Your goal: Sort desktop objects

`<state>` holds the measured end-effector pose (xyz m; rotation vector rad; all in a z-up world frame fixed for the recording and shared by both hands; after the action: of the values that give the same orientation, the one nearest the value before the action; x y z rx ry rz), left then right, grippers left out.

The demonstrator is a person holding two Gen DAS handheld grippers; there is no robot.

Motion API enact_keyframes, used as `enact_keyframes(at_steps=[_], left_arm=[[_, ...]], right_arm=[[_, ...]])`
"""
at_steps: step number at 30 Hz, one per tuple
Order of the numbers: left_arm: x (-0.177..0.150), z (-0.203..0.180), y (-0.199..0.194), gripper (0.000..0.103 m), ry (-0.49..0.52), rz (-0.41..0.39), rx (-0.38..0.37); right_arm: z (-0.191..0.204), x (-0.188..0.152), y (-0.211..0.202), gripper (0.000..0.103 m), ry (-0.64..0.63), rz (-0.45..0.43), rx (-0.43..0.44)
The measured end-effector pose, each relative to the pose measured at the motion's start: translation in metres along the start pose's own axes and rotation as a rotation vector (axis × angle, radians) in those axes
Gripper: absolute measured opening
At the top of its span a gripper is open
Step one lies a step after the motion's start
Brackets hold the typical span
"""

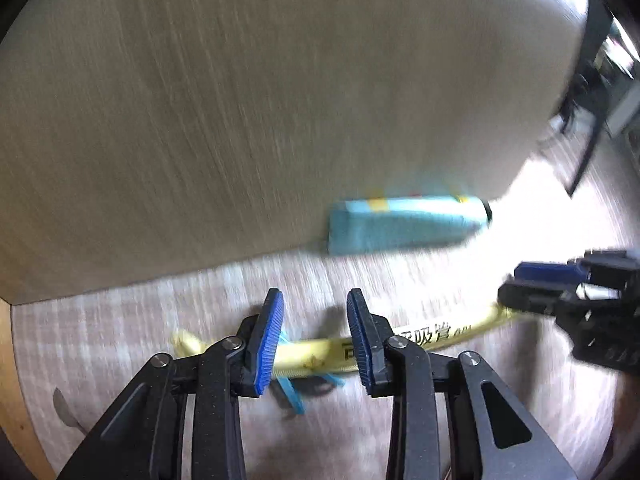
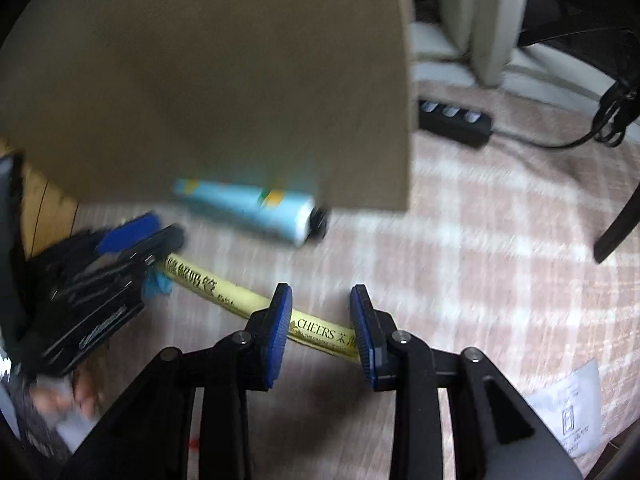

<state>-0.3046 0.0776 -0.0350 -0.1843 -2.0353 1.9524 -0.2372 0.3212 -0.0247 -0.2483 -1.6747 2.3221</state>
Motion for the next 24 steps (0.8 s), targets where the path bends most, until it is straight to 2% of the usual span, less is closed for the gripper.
enact_keyframes(at_steps=[1,4,6,11,15,16,18,21,24], left_arm=[[-0.003,0.002,-0.003,0.031,-0.009,-0.014,0.010],[-0.002,0.012,-0.012,0.029,-0.073,-0.062,-0.026],[0.003,0.012,-0.017,0.029,-0.087,-0.106,-0.030],[0.013,0.006,-0.017,0.030,-0.050,-0.145,-0.019],[0.020,-0.009,-0.008,0.044,0.016,-0.139,0.014],[0.021,-0.012,-0.006,0.051,0.029,-0.137,0.015],[0.022,-0.018,-0.003,0.062,0.057,-0.137,0.004],[0.022,-0.022,0.000,0.068,0.084,-0.143,0.014],[0.023,-0.020,0.001,0.069,0.083,-0.147,-0.017]], right_arm=[[0.000,-0.002,-0.004,0.030,0.002,-0.016,-0.002],[-0.006,0.003,-0.018,0.030,0.047,-0.102,-0.046],[-0.012,0.009,-0.019,0.030,0.085,-0.105,-0.010],[-0.018,0.020,-0.019,0.030,0.114,-0.123,-0.005],[-0.017,0.026,-0.012,0.035,0.118,-0.098,0.031],[-0.015,0.027,-0.010,0.039,0.115,-0.093,0.029],[-0.012,0.029,-0.008,0.041,0.109,-0.091,0.031],[-0.010,0.033,-0.005,0.041,0.111,-0.085,0.046],[-0.008,0.036,-0.002,0.041,0.106,-0.076,0.078]])
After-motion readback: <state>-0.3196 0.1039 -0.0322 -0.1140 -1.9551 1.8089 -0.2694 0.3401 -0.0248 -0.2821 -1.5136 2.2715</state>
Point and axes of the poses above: each gripper's, at about its wrist camera, not at the fingertips, and y roughly the way its jaws point, z to its left, x to its top, the point moved 1 cm from there along y, roughly the way its jaws point, and after that the axes turned 14 degrees about z, right-handed, at the moved point
